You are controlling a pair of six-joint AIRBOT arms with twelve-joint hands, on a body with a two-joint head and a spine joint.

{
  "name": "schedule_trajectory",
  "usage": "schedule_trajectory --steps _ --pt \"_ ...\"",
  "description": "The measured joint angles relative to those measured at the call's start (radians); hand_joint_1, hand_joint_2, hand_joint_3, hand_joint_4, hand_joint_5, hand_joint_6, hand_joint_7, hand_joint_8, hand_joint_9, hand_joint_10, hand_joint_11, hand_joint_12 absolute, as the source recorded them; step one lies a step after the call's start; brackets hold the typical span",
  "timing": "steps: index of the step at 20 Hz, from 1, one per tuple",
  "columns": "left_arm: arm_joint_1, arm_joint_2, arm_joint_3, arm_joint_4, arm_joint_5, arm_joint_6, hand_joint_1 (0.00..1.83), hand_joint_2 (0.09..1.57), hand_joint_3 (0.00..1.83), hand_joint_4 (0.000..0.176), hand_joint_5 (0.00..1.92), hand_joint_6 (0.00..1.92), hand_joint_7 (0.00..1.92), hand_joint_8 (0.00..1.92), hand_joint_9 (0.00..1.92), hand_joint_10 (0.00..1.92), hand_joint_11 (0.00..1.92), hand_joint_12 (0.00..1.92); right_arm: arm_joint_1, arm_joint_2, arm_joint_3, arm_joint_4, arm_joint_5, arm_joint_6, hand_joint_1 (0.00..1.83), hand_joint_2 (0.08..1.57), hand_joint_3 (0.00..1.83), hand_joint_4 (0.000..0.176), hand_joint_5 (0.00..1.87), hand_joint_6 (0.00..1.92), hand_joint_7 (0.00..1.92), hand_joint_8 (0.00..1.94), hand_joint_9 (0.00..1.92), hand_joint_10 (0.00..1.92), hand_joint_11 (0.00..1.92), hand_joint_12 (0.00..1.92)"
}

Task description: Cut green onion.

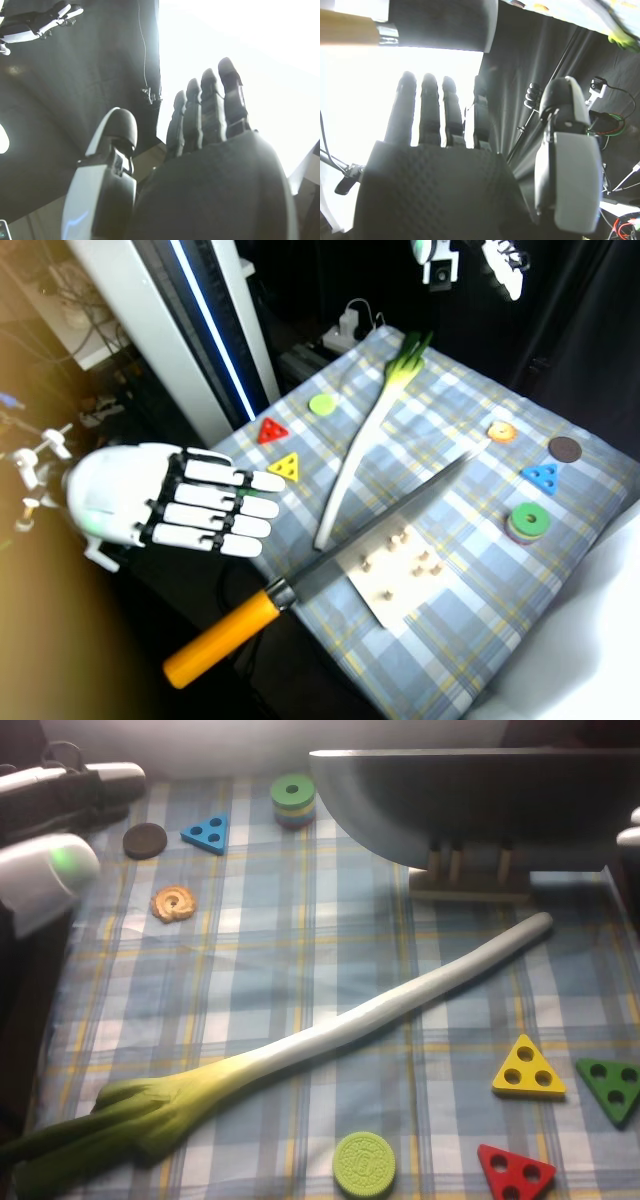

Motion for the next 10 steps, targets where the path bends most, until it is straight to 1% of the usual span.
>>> schedule_trajectory --steps 1,2,3,4,5,6,7,8,9,10 --pt "0.0 0.0 0.0 0.0 0.0 0.0 0.01 1.4 0.0 0.094 0.48 0.0 0.46 0.0 0.43 0.0 0.0 0.43 0.003 0.0 0.0 -0.002 -0.003 0.0 0.64 1.15 0.0 0.058 0.21 0.0 0.21 0.0 0.21 0.0 0.22 0.07" --pt "0.0 0.0 0.0 0.0 0.0 0.0 0.01 1.4 0.0 0.094 0.48 0.0 0.46 0.0 0.43 0.0 0.0 0.43 0.013 -0.001 0.002 -0.006 -0.005 0.0 0.64 1.15 0.0 0.058 0.21 0.0 0.21 0.0 0.21 0.0 0.22 0.07" --pt "0.0 0.0 0.0 0.0 0.0 0.0 0.01 1.4 0.0 0.093 0.49 0.01 0.47 0.0 0.43 0.0 0.0 0.44 0.023 -0.003 0.005 0.0 -0.003 -0.001 0.71 1.08 0.0 0.102 0.04 0.0 0.04 0.0 0.05 0.0 0.12 0.02" --pt "0.0 0.0 0.0 -0.001 0.001 0.0 0.04 1.39 0.0 0.104 0.49 0.01 0.47 0.0 0.43 0.0 0.0 0.44 0.035 -0.005 0.008 0.01 0.011 -0.011 0.74 0.96 0.0 0.161 0.01 0.0 0.01 0.0 0.01 0.0 0.05 0.0" --pt "0.0 0.0 0.0 -0.002 0.002 0.0 0.04 1.39 0.0 0.103 0.49 0.01 0.47 0.0 0.43 0.0 0.0 0.44 0.055 -0.006 0.008 0.034 0.037 -0.037 0.79 0.86 0.0 0.173 0.0 0.0 0.0 0.0 0.0 0.0 0.01 0.0" --pt "0.0 -0.001 0.0 -0.005 0.004 0.0 0.04 1.39 0.0 0.098 0.5 0.01 0.47 0.0 0.42 0.0 0.0 0.44 0.083 -0.006 0.012 0.055 0.062 -0.068 0.82 0.81 0.0 0.175 0.0 0.0 0.0 0.0 0.0 0.0 0.0 0.0" --pt "0.0 -0.002 0.0 -0.005 0.005 0.0 0.03 1.4 0.0 0.094 0.5 0.0 0.46 0.0 0.41 0.0 0.0 0.46 0.116 -0.006 0.021 0.068 0.086 -0.095 0.84 0.8 0.0 0.176 0.0 0.0 0.0 0.0 0.0 0.0 0.0 0.0" --pt "0.0 -0.002 0.0 -0.003 0.005 0.0 0.04 1.4 0.0 0.096 0.49 0.0 0.45 0.0 0.41 0.0 0.0 0.47 0.133 -0.006 0.029 0.076 0.098 -0.109 0.84 0.79 0.0 0.176 0.0 0.0 0.0 0.0 0.0 0.0 0.0 0.0" --pt "0.0 -0.006 0.002 -0.004 0.005 0.0 0.07 1.4 0.0 0.086 0.49 0.0 0.46 0.0 0.42 0.0 0.0 0.47 0.141 -0.006 0.042 0.084 0.098 -0.109 0.85 0.81 0.0 0.176 0.0 0.0 0.0 0.0 0.0 0.0 0.0 0.0" --pt "0.0 -0.007 0.002 -0.003 0.012 -0.001 0.07 1.4 0.0 0.084 0.49 0.0 0.45 0.0 0.42 0.0 0.0 0.47 0.155 -0.006 0.064 0.103 0.067 -0.11 0.85 0.84 0.0 0.176 0.0 0.0 0.0 0.0 0.0 0.0 0.0 0.0"
